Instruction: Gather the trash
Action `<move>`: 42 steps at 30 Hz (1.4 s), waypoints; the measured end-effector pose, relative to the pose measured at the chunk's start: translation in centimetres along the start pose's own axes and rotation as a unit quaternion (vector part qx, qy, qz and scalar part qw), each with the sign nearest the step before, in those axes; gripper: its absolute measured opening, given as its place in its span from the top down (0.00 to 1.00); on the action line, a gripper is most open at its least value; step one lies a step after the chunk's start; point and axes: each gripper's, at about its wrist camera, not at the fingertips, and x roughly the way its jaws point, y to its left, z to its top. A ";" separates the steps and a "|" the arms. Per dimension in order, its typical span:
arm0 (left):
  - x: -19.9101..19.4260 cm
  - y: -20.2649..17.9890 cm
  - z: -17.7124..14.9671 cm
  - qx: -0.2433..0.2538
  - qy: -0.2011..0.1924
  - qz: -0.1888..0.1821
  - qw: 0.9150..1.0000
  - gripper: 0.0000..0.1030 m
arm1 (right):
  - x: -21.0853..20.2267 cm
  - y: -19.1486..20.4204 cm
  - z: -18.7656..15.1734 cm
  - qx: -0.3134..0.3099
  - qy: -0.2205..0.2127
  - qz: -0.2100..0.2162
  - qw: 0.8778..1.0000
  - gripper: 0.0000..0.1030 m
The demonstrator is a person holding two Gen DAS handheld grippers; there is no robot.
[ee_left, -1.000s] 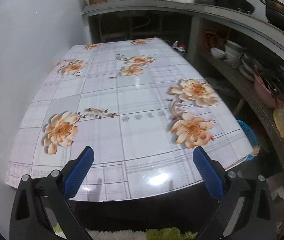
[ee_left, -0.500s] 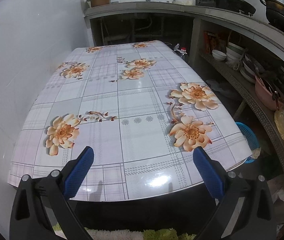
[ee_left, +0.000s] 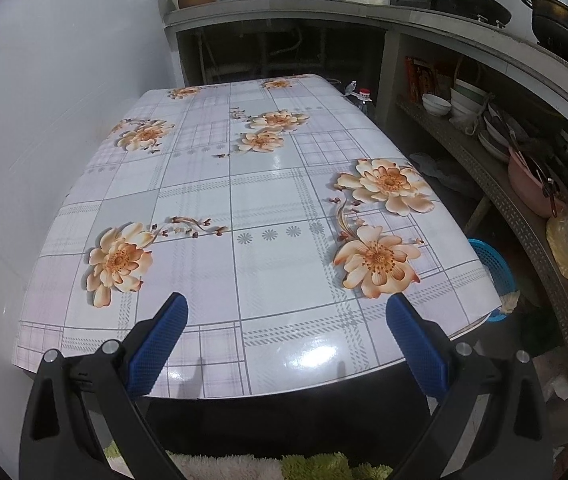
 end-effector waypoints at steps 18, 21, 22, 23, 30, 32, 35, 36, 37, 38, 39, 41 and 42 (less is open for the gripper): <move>0.2 -0.2 0.0 0.003 0.004 -0.001 1.000 0.06 | 0.1 -0.1 0.1 -0.001 0.000 0.001 1.000 0.08; 0.1 -0.1 0.0 0.002 0.005 -0.001 1.000 0.06 | 0.0 -0.1 0.1 -0.001 0.000 0.000 1.000 0.08; 0.1 -0.1 0.0 0.003 0.005 -0.001 1.000 0.06 | 0.0 -0.1 0.1 -0.001 -0.001 0.000 1.000 0.08; 0.1 -0.2 0.0 0.002 0.005 -0.001 1.000 0.06 | 0.0 -0.1 0.1 -0.001 -0.001 0.000 1.000 0.08; 0.1 -0.2 -0.1 0.003 0.004 0.000 1.000 0.06 | 0.0 -0.1 0.2 0.000 -0.001 0.000 1.000 0.08; 0.1 -0.2 -0.1 0.002 0.005 0.000 1.000 0.06 | 0.0 -0.1 0.3 -0.001 -0.001 0.000 1.000 0.08; 0.1 -0.1 0.0 0.002 0.005 0.000 1.000 0.06 | -0.1 -0.1 0.2 0.000 -0.001 0.000 1.000 0.08; 0.1 -0.1 0.0 0.003 0.005 0.000 1.000 0.06 | -0.1 -0.1 0.2 0.000 -0.002 0.000 1.000 0.08; 0.1 -0.1 0.0 0.003 0.005 0.000 1.000 0.06 | -0.1 -0.1 0.2 0.000 -0.001 0.000 1.000 0.08; 0.1 -0.1 -0.1 0.003 0.005 0.000 1.000 0.06 | -0.1 -0.1 0.2 0.000 -0.001 0.000 1.000 0.08; 0.1 -0.1 -0.1 0.003 0.005 -0.001 1.000 0.06 | -0.1 -0.1 0.2 0.000 -0.001 0.000 1.000 0.08; 0.1 -0.1 0.0 0.003 0.005 -0.001 1.000 0.06 | -0.1 -0.1 0.2 0.000 -0.001 0.000 1.000 0.08; 0.1 -0.1 -0.1 0.002 0.005 0.000 1.000 0.06 | -0.1 -0.2 0.2 0.000 -0.001 0.000 1.000 0.08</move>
